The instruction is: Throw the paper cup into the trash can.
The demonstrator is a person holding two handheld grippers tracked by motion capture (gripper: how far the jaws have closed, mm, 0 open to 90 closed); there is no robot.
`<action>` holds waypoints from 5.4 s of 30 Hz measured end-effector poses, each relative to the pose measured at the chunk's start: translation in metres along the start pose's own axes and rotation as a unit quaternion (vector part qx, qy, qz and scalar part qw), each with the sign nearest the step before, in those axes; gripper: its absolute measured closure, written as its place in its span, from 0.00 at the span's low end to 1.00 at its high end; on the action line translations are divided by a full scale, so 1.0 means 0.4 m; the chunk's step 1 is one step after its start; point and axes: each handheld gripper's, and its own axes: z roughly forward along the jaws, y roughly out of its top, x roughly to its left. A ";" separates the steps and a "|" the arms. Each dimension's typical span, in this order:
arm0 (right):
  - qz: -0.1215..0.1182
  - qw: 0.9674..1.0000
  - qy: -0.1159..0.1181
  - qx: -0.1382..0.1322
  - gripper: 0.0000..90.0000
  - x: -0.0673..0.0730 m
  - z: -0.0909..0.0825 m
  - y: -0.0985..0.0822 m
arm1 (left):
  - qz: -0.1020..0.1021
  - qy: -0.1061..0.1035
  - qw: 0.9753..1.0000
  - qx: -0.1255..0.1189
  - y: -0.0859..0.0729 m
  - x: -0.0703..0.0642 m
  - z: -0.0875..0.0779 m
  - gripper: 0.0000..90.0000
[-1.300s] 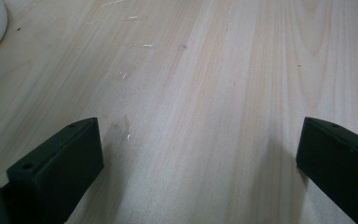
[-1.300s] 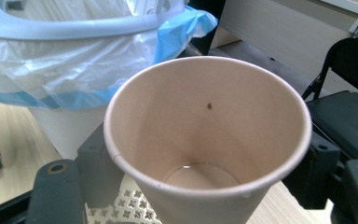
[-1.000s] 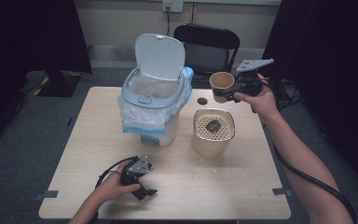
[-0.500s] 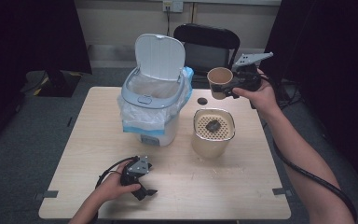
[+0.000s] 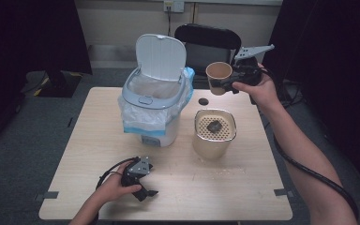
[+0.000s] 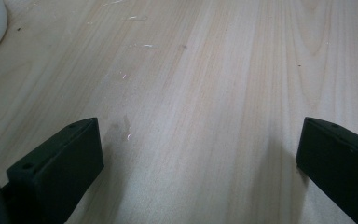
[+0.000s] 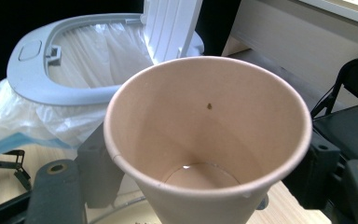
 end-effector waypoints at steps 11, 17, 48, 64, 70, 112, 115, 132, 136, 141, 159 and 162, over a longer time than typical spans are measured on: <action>0.001 1.000 0.009 -0.002 0.28 0.010 0.004 0.059 | -0.001 0.000 1.000 0.000 0.000 0.000 0.000 0.00; -0.008 1.000 0.013 -0.004 0.28 0.021 0.010 0.090 | 0.000 0.000 1.000 0.000 0.000 0.000 0.000 0.00; -0.024 0.997 0.071 -0.017 0.28 0.139 0.154 0.202 | -0.009 -0.005 1.000 0.005 -0.001 -0.002 -0.001 0.00; -0.015 0.996 0.082 -0.019 0.28 0.155 0.232 0.198 | -0.007 -0.006 1.000 0.006 -0.001 -0.002 -0.001 0.00; -0.012 0.996 0.084 -0.014 0.27 0.161 0.257 0.195 | -0.009 -0.005 1.000 0.005 -0.001 -0.002 -0.001 0.00; -0.012 0.994 0.103 0.018 0.16 0.152 0.233 0.152 | 0.000 0.000 1.000 0.000 0.000 0.000 0.000 0.00; -0.013 0.995 0.099 0.021 0.16 0.141 0.218 0.140 | 0.001 -0.001 1.000 -0.001 0.000 0.000 0.000 0.00; 0.000 0.997 0.062 0.039 0.17 0.064 0.234 0.098 | 0.001 0.001 1.000 0.000 0.000 0.000 0.000 0.00; 0.002 0.998 0.060 0.036 0.16 0.054 0.251 0.103 | -0.001 -0.001 1.000 0.000 0.000 -0.001 0.000 0.00; -0.002 0.998 0.060 0.033 0.16 0.054 0.268 0.109 | 0.001 0.000 1.000 -0.001 0.000 0.000 0.000 0.00; -0.018 0.998 0.056 0.024 0.16 0.078 0.247 0.142 | -0.001 -0.001 1.000 0.000 0.000 -0.001 0.000 0.00; -0.022 0.998 0.057 0.014 0.15 0.083 0.236 0.156 | -0.001 -0.003 1.000 -0.001 0.000 0.000 0.000 0.00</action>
